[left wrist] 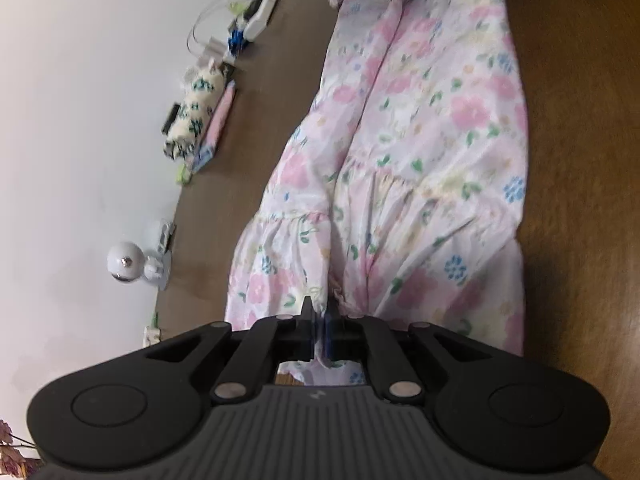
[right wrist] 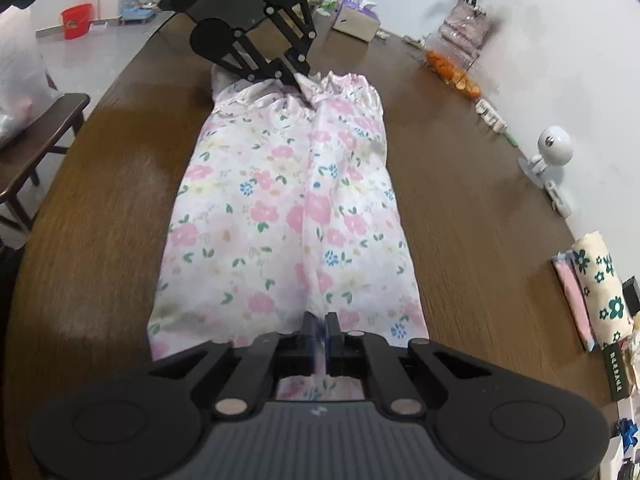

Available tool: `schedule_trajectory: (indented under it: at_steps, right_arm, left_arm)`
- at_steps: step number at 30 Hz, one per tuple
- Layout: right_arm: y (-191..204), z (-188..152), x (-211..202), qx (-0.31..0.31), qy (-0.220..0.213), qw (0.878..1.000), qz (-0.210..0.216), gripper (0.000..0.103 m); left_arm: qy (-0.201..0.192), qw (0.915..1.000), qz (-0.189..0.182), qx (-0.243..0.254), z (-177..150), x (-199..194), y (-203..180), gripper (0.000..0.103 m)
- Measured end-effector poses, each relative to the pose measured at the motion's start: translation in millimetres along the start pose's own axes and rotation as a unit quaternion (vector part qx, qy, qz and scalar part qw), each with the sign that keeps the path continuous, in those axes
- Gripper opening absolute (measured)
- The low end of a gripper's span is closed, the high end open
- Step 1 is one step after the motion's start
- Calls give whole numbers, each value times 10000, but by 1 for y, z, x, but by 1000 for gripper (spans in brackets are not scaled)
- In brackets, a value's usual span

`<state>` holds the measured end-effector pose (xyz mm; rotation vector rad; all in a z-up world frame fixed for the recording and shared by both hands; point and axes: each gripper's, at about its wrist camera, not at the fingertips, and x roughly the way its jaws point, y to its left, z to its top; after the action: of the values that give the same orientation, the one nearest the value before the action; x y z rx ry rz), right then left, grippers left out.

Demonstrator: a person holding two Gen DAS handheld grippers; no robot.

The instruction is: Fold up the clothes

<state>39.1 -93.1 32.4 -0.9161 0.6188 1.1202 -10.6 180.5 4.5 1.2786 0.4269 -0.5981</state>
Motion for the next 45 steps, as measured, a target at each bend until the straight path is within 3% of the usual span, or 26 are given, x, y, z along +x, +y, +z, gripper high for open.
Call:
schedule_trajectory:
  at_steps: [1,3,6,7,10,15,19,22,24,26,28,29,31,32,33,34,36,37,39,40,42,44,45]
  right_arm:
    - [-2,0,-4,12,-3,10000,70,7]
    - [-13,3,-20,298,-473,9979,319,9]
    - [-35,24,-18,1395,-1165,9822,470,10]
    - [-39,34,-10,1674,-1222,9775,386,10]
    - [-38,57,17,2050,-1209,9707,347,15]
    - [-21,59,54,1899,-571,9788,505,13]
    - [-30,48,43,2073,-636,9749,509,12]
    - [-36,52,26,2109,-975,9702,682,13]
    - [-41,62,26,2321,-1309,9622,558,14]
    - [-43,85,39,2482,-1284,9599,228,17]
    - [-45,101,61,2564,-958,9615,262,18]
    - [-43,105,74,2579,-703,9629,365,16]
    - [-38,106,88,2548,-476,9654,295,14]
    - [-34,106,88,2444,-474,9683,220,14]
    - [-31,106,87,2346,-471,9708,148,14]
    - [-29,105,87,2310,-454,9718,121,14]
    - [-26,105,86,2241,-421,9736,66,15]
    - [-25,105,86,2243,-422,9736,37,15]
    - [-23,107,87,2289,-410,9726,6,15]
    - [-23,108,87,2334,-400,9716,6,15]
    - [-22,100,76,2500,-459,9672,16,14]
    - [-21,80,40,2669,-708,9609,-188,17]
    - [-22,63,15,2739,-871,9571,-364,26]
  left_arm:
    - [-25,10000,57,-21,2,-4,0,5]
    - [-53,9999,141,-27,5,-12,-1,5]
    - [-38,9999,97,-95,10,-19,-1,5]
    - [-12,9999,81,-136,10,-20,-1,5]
    - [62,9997,31,-231,10,-22,-3,5]
    - [205,9985,-101,-507,-4,-19,-11,4]
    - [330,9968,-76,-718,-7,-20,-8,4]
    - [362,9970,-72,-682,-5,-20,-8,4]
    - [371,9969,-61,-698,-4,-19,-7,5]
    - [407,9966,-59,-721,-2,-17,-6,5]
    - [512,9954,-117,-798,-1,-20,-4,11]
    - [443,9922,-110,-1161,-2,-28,4,15]
    - [125,9748,-25,-2226,-7,-51,30,26]
    - [-35,9615,18,-2749,-10,-63,43,27]
    - [-194,9451,61,-3262,-12,-74,56,33]
    - [-353,9257,103,-3766,-15,-86,69,54]
    - [-667,8781,188,-4735,-20,-109,95,71]
    - [-819,8565,192,-5093,-19,-109,102,71]
    - [-914,8264,-59,-5556,-9,-84,100,68]
    - [-799,8207,-230,-5652,-3,-69,94,59]
    - [-408,8184,-595,-5701,11,-36,80,48]
    - [-74,8196,-717,-5685,14,-16,65,44]
    - [19,8166,-780,-5718,12,-11,59,43]
